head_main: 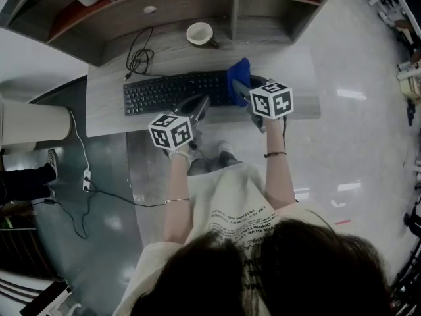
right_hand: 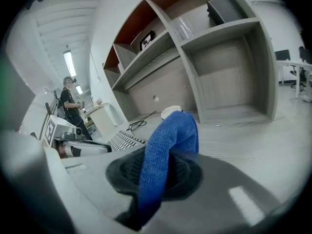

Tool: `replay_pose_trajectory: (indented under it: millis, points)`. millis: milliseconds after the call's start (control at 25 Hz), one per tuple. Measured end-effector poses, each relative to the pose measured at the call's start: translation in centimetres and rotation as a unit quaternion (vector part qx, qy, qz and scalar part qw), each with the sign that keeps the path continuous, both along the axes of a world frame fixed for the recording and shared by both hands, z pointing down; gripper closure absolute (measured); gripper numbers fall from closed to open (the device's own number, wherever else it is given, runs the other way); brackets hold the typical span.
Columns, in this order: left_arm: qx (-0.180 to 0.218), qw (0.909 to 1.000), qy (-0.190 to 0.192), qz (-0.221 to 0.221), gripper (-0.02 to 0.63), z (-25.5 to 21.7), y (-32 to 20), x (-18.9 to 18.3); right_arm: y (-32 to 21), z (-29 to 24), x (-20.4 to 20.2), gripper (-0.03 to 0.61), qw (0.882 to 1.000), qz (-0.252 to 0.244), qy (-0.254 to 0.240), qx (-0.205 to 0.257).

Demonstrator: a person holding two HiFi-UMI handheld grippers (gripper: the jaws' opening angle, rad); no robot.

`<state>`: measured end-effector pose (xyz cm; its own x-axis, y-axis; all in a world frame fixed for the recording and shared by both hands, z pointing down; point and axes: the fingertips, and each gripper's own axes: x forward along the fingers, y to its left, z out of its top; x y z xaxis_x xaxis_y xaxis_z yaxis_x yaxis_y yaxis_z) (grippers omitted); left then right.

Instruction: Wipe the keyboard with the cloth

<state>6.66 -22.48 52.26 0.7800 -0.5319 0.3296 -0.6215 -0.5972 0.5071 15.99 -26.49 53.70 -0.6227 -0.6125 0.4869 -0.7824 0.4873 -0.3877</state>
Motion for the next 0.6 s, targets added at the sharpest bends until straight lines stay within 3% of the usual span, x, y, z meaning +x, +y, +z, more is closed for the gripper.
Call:
replay_pose_trajectory:
  millis: [240,600]
  points:
    - [0.001,1.0000,0.003,-0.005,0.617,0.1,-0.1,-0.6,0.1,0.1,-0.7,0.518,1.000,-0.003,0.002,-0.001]
    - [-0.008,0.9996,0.022,0.013,0.617,0.8,-0.9,-2.2,-0.2,0.8,-2.1,0.520,0.999,0.037,0.007,-0.002]
